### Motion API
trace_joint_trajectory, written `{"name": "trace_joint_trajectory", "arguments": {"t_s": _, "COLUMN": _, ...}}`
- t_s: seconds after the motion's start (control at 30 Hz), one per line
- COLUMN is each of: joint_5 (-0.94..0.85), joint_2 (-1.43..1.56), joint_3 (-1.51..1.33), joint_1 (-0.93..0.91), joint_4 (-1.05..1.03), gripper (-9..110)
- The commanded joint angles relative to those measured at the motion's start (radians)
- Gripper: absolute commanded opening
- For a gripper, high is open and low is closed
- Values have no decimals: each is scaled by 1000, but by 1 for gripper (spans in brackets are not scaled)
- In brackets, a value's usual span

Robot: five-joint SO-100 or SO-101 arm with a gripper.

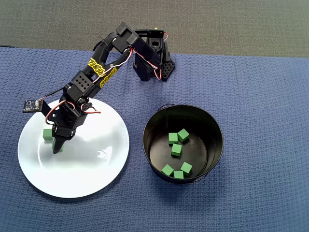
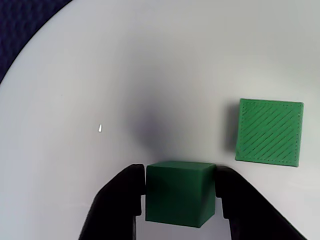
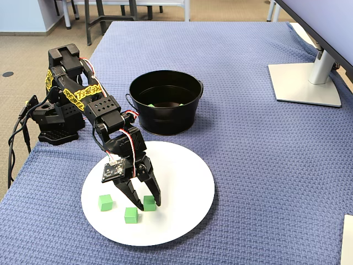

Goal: Pick up the green cubes from the white plate and place them in the black recipient

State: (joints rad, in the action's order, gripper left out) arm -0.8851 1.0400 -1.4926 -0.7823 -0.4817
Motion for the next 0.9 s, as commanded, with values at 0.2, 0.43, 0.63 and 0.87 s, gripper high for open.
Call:
{"name": "trace_joint_trajectory", "arguments": {"t_s": 0.2, "joint_5": -11, "joint_2": 38, "joint_3": -6, "joint_1": 17, "joint_4": 14, "gripper": 4}}
{"name": "trace_joint_trajectory", "arguments": {"t_s": 0.43, "joint_5": -6, "joint_2": 44, "joint_3": -15, "joint_1": 17, "joint_4": 23, "gripper": 1}}
{"name": "trace_joint_trajectory", "arguments": {"t_s": 0.63, "joint_5": 20, "joint_2": 77, "joint_3": -15, "joint_1": 11, "joint_4": 3, "gripper": 0}}
{"name": "trace_joint_trajectory", "arguments": {"t_s": 0.87, "joint_5": 89, "joint_2": 189, "joint_3": 101, "joint_1": -23, "joint_4": -210, "gripper": 0}}
